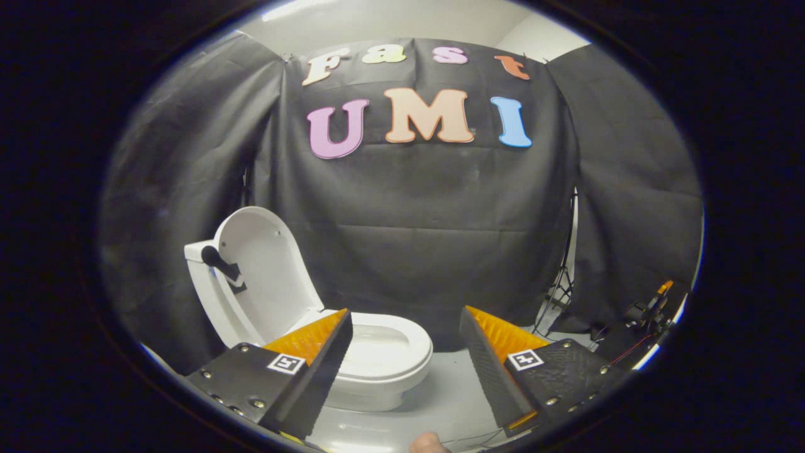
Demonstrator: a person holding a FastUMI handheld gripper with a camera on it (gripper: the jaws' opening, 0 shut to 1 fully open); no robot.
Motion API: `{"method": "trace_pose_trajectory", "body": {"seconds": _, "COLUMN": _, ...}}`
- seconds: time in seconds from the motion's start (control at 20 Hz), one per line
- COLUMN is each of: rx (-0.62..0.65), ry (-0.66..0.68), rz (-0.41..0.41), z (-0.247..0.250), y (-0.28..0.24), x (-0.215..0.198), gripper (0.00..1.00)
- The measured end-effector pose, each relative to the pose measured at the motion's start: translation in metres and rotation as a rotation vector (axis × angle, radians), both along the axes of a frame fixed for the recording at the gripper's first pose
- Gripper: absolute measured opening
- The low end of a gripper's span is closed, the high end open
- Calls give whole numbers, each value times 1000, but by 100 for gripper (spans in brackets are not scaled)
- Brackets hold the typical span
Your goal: Open the toilet lid.
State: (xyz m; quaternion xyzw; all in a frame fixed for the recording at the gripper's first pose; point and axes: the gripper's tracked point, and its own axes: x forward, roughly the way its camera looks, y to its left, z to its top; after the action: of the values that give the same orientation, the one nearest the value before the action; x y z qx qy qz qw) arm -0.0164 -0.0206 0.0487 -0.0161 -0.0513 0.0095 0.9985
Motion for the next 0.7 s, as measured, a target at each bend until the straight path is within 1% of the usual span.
{"method": "trace_pose_trajectory", "body": {"seconds": 0.45, "rx": 41, "ry": -5, "rz": -31, "z": 3, "y": -15, "x": 2, "gripper": 100}}
{"method": "trace_pose_trajectory", "body": {"seconds": 0.7, "rx": 45, "ry": 2, "rz": -31, "z": 2, "y": -16, "x": 4, "gripper": 100}}
